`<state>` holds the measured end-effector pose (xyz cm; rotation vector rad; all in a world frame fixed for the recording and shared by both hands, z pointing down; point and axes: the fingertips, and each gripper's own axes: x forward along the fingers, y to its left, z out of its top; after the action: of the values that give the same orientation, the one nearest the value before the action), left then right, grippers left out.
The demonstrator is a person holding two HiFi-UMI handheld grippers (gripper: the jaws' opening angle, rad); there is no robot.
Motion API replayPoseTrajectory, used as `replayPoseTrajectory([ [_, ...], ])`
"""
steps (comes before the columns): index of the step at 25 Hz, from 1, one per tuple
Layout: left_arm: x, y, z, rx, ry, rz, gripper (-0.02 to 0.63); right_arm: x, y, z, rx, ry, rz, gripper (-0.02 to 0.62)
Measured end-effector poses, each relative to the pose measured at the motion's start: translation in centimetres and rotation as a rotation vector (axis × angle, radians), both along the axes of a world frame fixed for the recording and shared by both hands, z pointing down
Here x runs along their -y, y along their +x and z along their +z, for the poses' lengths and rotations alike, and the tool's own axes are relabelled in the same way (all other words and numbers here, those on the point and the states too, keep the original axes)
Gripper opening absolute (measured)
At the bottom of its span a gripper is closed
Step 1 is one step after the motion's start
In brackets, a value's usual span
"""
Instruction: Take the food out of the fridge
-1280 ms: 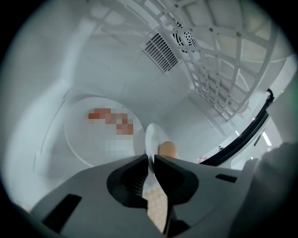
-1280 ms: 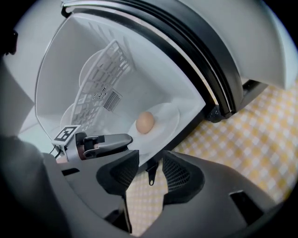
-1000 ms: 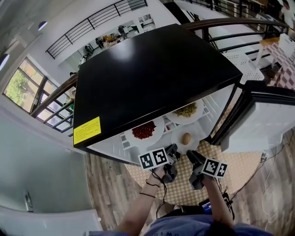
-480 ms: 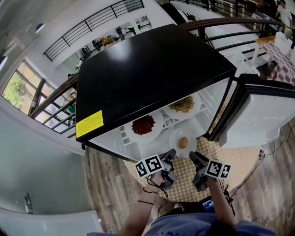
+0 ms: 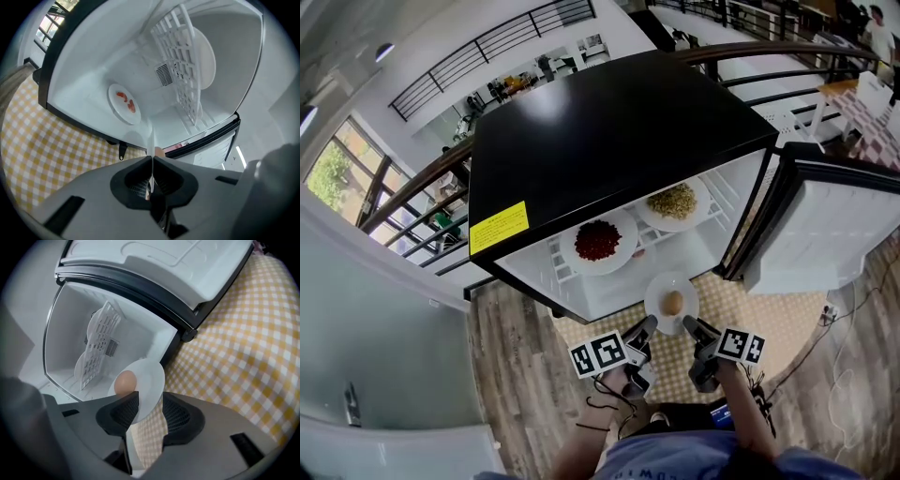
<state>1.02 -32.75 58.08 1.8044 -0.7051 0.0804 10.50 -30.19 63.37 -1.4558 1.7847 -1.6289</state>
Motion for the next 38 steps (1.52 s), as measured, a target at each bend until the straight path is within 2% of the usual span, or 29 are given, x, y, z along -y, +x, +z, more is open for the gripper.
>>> replayPoseTrajectory([
  [4, -1.6, -0.9, -1.8, -0.039, 0.02, 0.002, 0.021, -0.4, -0.2, -0.7, 0.009, 0.027, -0.005, 0.17],
  [9, -3.3, -2.7, -2.9, -0.041, 0.047, -0.01, 0.02, -1.4, -0.7, -2.7, 0.037, 0.062, -0.018, 0.1],
  [14, -4.7, -4.2, -3.9, -0.036, 0.076, 0.0, 0.02, -3.2, -1.5, -5.2, 0.032, 0.112, -0.048, 0.074],
  [18, -6.4, -4.7, -4.8, -0.04, 0.102, 0.025, 0.021, -5.4, -1.6, -6.5, -0.039, 0.103, -0.034, 0.072],
  [24, -9.1, -5.5, -5.7, -0.078, 0.121, 0.037, 0.023, -8.6, -2.2, -8.6, -0.091, 0.121, -0.008, 0.066],
  [32, -13.5, -7.3, -6.9, -0.072, 0.166, 0.051, 0.026, -12.9, -3.8, -10.2, -0.118, 0.155, 0.005, 0.062],
  [38, -16.7, -8.9, -6.8, -0.049, 0.185, 0.07, 0.031, -16.5, -5.5, -10.2, -0.124, 0.146, 0.009, 0.061],
])
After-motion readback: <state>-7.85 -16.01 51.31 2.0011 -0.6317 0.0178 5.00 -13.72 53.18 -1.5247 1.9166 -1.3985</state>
